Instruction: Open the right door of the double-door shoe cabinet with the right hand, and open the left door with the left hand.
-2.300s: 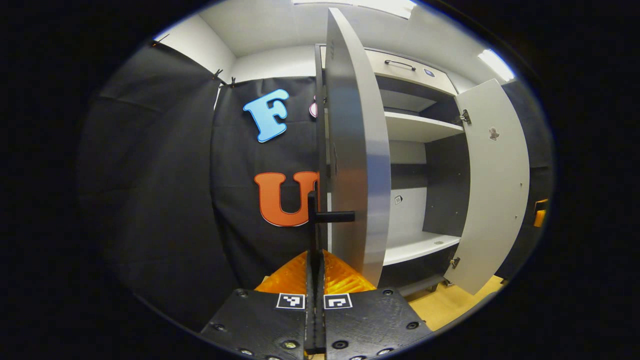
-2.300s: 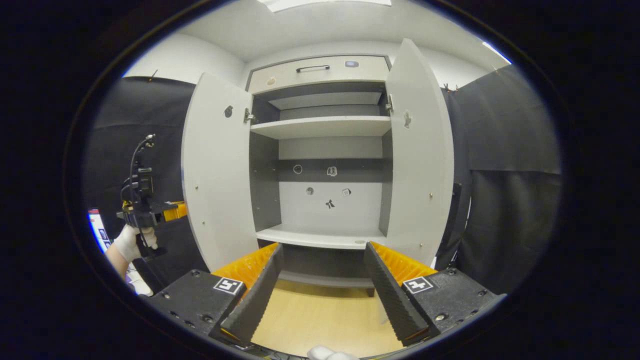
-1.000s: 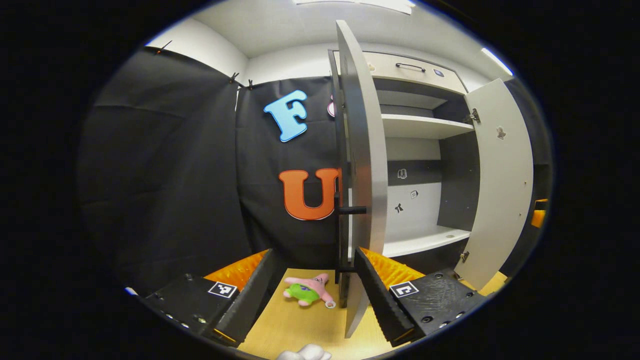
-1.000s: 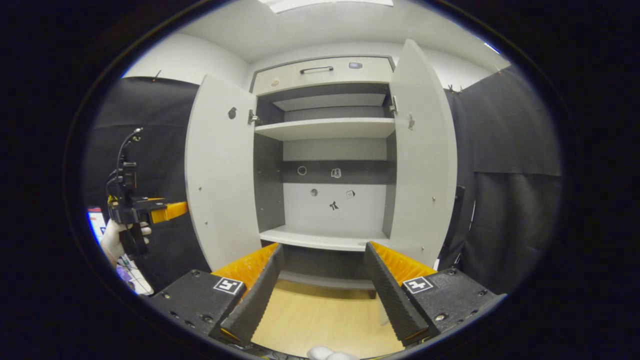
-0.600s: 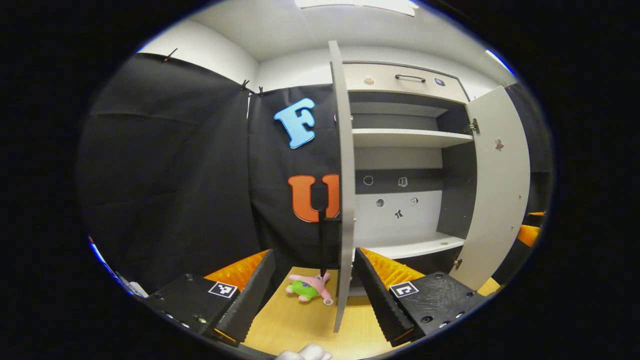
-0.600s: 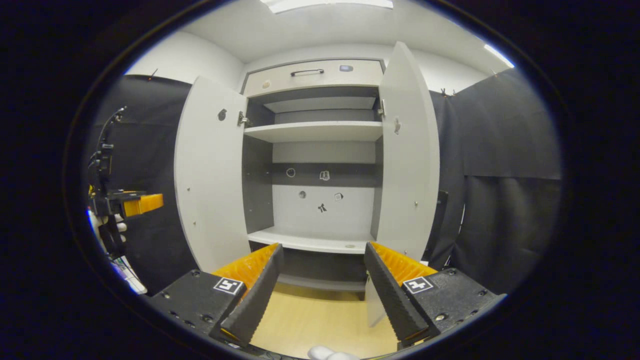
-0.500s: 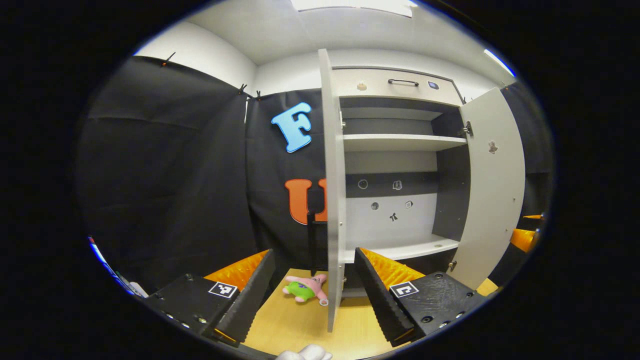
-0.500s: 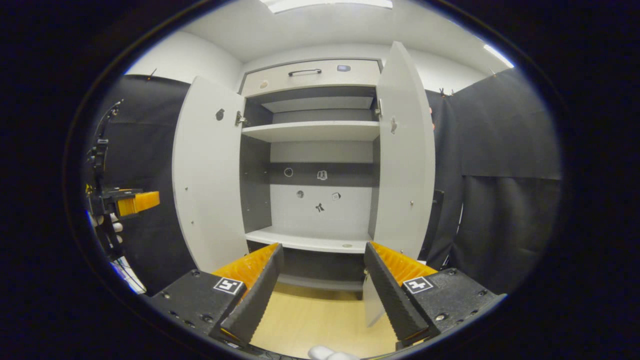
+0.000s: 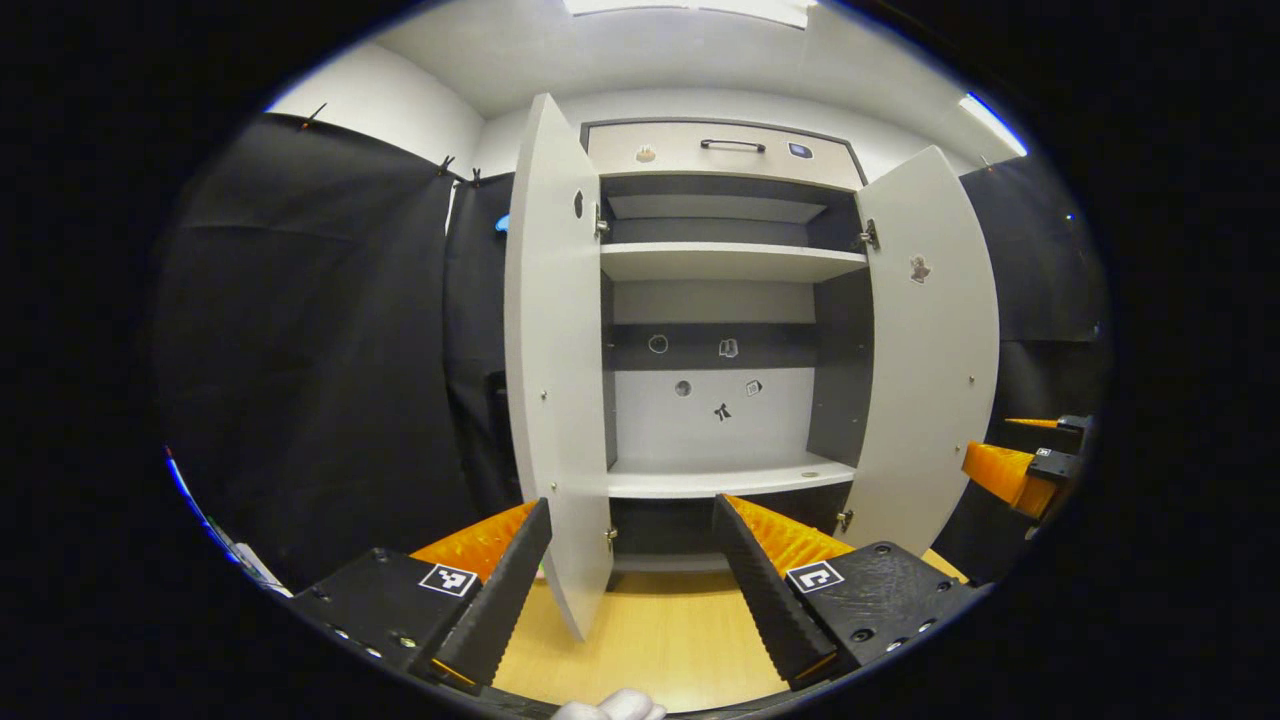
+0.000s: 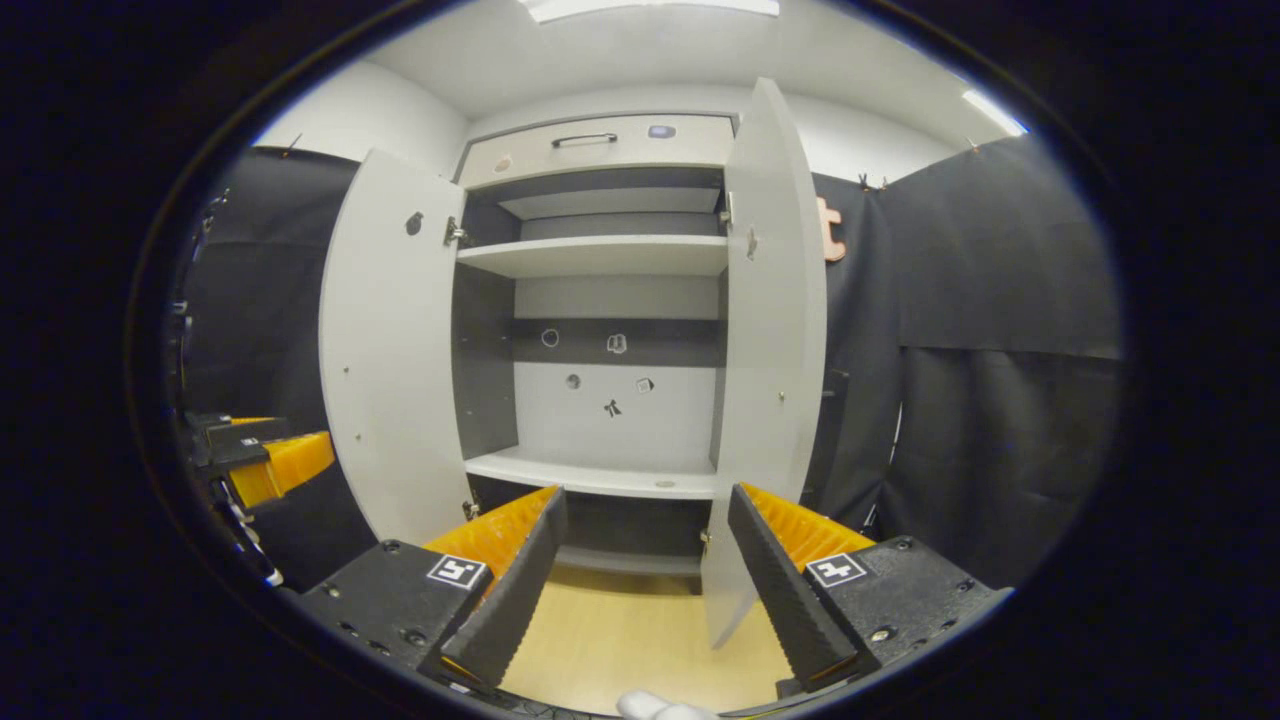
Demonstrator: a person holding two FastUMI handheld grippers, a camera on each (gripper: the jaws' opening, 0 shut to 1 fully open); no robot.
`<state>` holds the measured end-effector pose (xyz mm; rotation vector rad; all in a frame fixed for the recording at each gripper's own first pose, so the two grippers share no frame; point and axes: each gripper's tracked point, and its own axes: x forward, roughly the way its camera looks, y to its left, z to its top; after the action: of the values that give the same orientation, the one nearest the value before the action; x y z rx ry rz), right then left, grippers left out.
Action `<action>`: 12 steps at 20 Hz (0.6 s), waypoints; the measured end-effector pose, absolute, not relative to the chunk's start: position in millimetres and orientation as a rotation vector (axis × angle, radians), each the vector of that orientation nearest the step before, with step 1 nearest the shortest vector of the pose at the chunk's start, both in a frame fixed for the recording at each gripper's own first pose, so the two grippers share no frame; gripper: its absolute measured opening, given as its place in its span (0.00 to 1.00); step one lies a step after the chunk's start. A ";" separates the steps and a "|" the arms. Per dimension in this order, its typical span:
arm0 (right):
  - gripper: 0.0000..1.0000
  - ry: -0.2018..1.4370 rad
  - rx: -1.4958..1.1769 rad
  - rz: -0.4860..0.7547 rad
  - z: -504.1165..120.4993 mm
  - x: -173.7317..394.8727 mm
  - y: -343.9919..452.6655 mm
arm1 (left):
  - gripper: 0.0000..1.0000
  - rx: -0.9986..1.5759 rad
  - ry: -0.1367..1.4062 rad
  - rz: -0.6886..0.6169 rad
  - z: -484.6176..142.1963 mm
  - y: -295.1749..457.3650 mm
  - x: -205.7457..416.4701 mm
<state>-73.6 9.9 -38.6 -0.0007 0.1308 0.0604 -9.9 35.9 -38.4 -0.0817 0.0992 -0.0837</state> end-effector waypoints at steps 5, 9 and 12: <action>1.00 0.147 -0.005 0.036 -49.9 -74.0 6.2 | 0.96 -0.087 0.098 -0.092 -48.6 27.1 -10.0; 1.00 0.140 -0.011 0.009 -51.2 -71.9 4.1 | 0.96 -0.087 0.094 -0.092 -49.6 31.2 -6.6; 1.00 0.139 0.002 0.010 -49.9 -74.3 6.3 | 0.96 -0.062 0.084 -0.090 -46.9 31.7 -7.0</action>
<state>-74.3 6.3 -49.9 0.0020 0.1390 0.0096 -7.0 31.7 -46.9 -0.0621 0.0842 -0.0905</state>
